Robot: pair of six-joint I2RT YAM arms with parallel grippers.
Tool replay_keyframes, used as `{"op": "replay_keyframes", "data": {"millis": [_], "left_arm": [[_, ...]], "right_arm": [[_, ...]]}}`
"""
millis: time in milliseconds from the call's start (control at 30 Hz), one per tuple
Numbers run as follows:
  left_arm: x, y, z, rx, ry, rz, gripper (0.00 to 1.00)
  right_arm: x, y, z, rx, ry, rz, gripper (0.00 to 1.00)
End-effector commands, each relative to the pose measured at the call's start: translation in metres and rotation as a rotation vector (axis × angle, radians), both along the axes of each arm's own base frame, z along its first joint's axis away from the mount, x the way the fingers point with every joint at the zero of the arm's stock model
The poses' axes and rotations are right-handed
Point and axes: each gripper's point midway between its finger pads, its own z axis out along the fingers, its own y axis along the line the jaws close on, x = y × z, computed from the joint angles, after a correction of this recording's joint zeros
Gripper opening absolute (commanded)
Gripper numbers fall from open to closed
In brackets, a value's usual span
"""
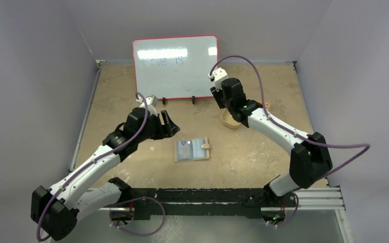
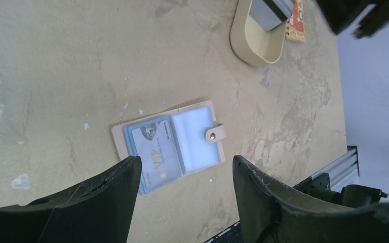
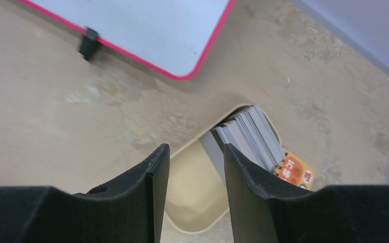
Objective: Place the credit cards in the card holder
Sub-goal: Pick up the credit card from the storage box.
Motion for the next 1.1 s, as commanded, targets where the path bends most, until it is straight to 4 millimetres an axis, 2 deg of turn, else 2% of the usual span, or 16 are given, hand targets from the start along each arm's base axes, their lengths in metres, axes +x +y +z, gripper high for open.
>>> {"op": "replay_keyframes", "data": {"millis": [0, 133, 233, 333, 467, 800, 1067], "left_arm": [[-0.009, 0.028, 0.034, 0.173, -0.103, -0.043, 0.66], [-0.011, 0.045, 0.044, 0.242, -0.154, -0.024, 0.69], [-0.016, 0.041, 0.05, 0.198, -0.203, -0.053, 0.7], [-0.017, 0.041, 0.049, 0.181, -0.226, -0.053, 0.71], [-0.016, 0.047, 0.053, 0.186, -0.253, -0.025, 0.71], [-0.019, 0.063, 0.069, 0.173, -0.312, 0.057, 0.72], [-0.019, 0.067, 0.069, 0.177, -0.316, 0.075, 0.73]], "right_arm": [[0.025, -0.045, -0.011, -0.22, 0.003, -0.048, 0.46], [0.034, -0.051, -0.034, -0.288, 0.062, -0.001, 0.46], [0.036, -0.05, -0.054, -0.345, 0.095, 0.043, 0.47], [0.038, -0.061, -0.071, -0.405, 0.116, 0.012, 0.47], [0.046, -0.084, -0.074, -0.522, 0.114, -0.088, 0.48], [0.049, -0.091, -0.094, -0.601, 0.178, -0.051, 0.54], [0.055, -0.101, -0.092, -0.61, 0.16, -0.048, 0.54]]}}
